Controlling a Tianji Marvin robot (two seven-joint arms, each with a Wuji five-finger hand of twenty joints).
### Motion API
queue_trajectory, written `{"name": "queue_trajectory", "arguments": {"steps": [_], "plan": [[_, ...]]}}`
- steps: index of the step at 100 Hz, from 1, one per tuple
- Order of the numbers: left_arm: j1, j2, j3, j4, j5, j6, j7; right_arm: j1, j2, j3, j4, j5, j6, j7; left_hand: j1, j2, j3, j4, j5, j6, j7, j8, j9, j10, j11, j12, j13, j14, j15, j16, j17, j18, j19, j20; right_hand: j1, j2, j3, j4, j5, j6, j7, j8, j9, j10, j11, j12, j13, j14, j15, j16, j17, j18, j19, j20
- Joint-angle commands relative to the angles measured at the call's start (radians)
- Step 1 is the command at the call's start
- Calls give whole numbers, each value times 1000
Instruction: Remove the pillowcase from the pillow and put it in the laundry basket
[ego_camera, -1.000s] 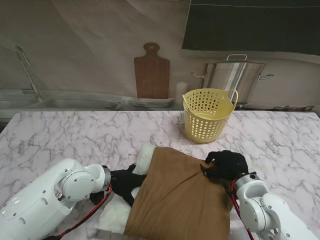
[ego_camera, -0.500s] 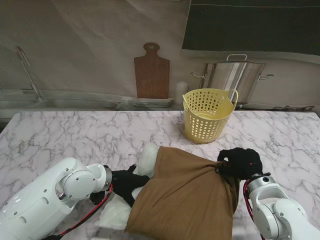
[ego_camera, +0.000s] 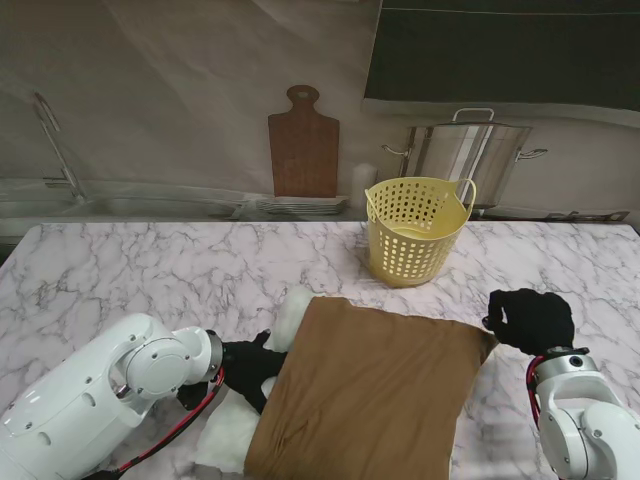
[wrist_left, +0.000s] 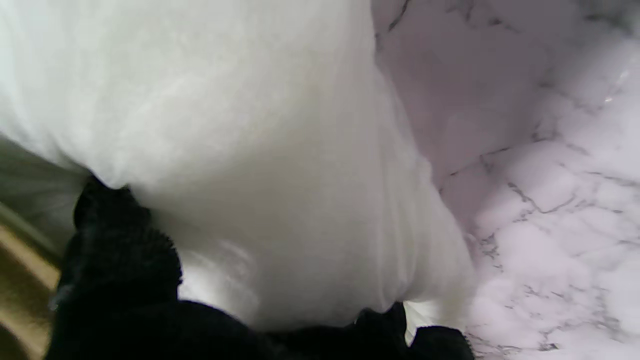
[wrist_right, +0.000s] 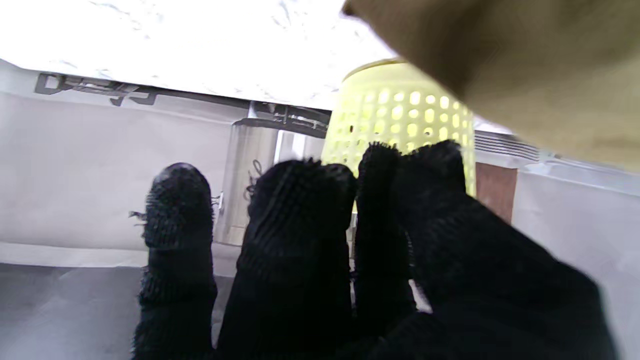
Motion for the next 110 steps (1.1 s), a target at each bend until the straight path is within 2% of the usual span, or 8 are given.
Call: {"name": "queue_trajectory", "arguments": {"steps": [1,18,32,66,80,95,101,110], "plan": [[46,25,27,83,19,13,-58,-23,3,5,-21,11,16,-2,28,4,26,25,75,51,120,34,111,45,175,61,150,39,212,71,-6,-11,1577,0,154,86,180,113,12,-115,28,-24,5,19,27,1,35,0,-17,12,-6,0,-18,-7],[42,24,35,86,17,5,-49,-17,-11,-32,-9,80,11,-98,22,17,26,25,54,-1,112,31,85,21,167,58,137,33,208,70,-16,-18,1572,-1,70,216,-186,184,-255,-40,-76,-408,-276,66,-251,-330,-244,150,-541,-106,-251,50,-137,6],[42,25,37,85,17,-4,-48,-8,-13,-59,-53,169,-8,-11,16,30,26,24,31,-45,98,23,69,14,166,57,129,31,207,72,-25,-22,1566,0,-315,299,-432,258,-398,104,-591,-346,-629,135,-524,-645,-614,271,-935,-324,-506,151,-344,-58],[89,13,-10,45,17,-9,-7,99,23,-294,-75,130,0,222,-11,251,17,8,-19,-64,72,-12,78,17,175,64,126,40,211,83,-32,-19,1562,12,-641,299,-324,231,-632,153,-883,-393,-841,162,-719,-851,-833,374,-1084,-487,-641,264,-525,-203],[93,12,-14,38,16,1,-5,154,39,-399,-40,81,-3,286,-9,272,14,6,-19,-57,71,-21,90,18,178,68,130,43,212,85,-32,-19,1562,16,-548,182,-268,236,-631,86,-780,-281,-825,126,-650,-814,-746,362,-1027,-465,-553,266,-422,-186],[96,12,-21,36,17,4,-13,200,35,-468,46,118,21,222,-4,265,11,5,-6,-53,81,-22,97,20,178,70,133,44,211,87,-31,-19,1562,18,81,62,-314,299,-348,-79,-459,-120,-356,6,-300,-591,-211,196,-674,-224,-176,87,-94,9],[94,13,-21,35,17,4,-18,203,35,-464,66,126,15,208,-4,258,10,5,-7,-53,82,-23,99,20,178,71,133,44,211,87,-32,-18,1561,19,146,-17,12,175,-158,-124,-149,-304,-25,-2,-200,-446,-13,118,-461,-124,-50,5,43,21],[86,16,-12,37,15,9,-29,191,40,-437,66,116,-7,234,-4,245,10,6,-6,-54,83,-25,100,20,177,72,131,43,209,87,-32,-18,1559,19,155,22,101,130,-5,-99,-44,-383,28,61,-48,-325,37,52,-185,-31,16,-18,143,44]]}}
